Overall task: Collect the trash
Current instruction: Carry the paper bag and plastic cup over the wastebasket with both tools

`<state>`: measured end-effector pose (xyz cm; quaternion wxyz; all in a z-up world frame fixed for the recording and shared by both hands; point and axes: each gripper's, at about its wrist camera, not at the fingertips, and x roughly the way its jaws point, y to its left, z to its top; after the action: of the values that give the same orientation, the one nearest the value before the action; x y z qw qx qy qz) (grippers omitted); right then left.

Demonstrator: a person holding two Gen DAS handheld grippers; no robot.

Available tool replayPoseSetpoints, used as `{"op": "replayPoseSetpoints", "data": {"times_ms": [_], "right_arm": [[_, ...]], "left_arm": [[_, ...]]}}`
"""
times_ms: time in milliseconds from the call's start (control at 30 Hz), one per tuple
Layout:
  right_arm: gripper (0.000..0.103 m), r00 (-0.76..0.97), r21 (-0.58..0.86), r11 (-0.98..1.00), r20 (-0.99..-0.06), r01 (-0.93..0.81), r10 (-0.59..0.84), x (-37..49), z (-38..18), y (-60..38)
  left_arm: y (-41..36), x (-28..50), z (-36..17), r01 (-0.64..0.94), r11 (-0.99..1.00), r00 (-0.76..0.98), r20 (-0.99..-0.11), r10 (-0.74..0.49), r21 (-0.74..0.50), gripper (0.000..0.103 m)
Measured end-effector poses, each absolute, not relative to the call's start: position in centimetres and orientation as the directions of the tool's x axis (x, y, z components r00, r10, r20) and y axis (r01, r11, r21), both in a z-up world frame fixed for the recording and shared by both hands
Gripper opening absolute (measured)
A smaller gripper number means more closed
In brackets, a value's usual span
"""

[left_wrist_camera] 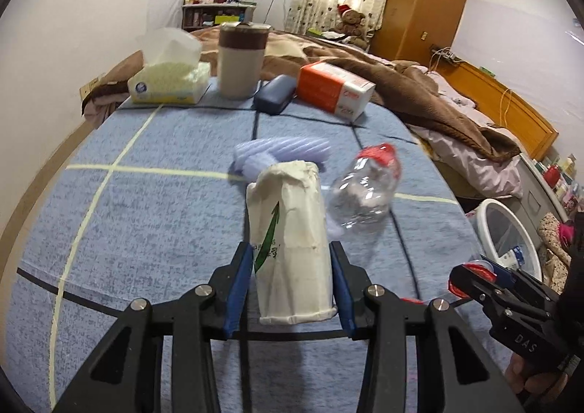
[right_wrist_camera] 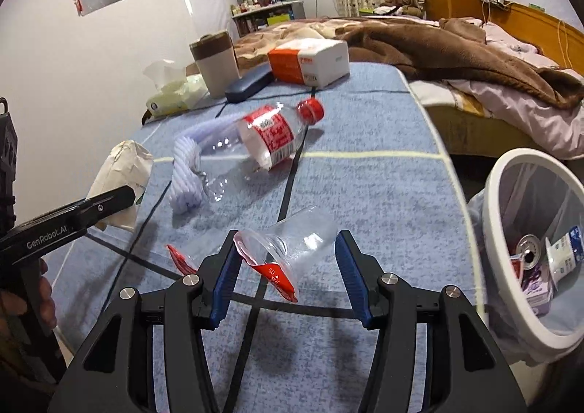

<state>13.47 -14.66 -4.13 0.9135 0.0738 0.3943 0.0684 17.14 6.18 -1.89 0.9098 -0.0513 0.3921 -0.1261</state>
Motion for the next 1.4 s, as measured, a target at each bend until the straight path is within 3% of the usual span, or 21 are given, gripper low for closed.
{"op": "replayPoseSetpoints", "data": {"times_ms": [900,1400], "right_arm": [[0.054,0.821,0.078,0.992,-0.57,0.1,-0.038,9.0,2.0,-23.8],[0.054,0.811,0.04,0.974,-0.562,0.223,-0.162,7.5,2.3,-30.0]], "left_arm": [[-7.9,14.8,2.9,0.485,0.857,0.615,-0.63,-0.475,-0.172,0.044],[-17.7,14.2,3.6,0.633,0.752,0.514,-0.628,-0.585,-0.182,0.044]]}}
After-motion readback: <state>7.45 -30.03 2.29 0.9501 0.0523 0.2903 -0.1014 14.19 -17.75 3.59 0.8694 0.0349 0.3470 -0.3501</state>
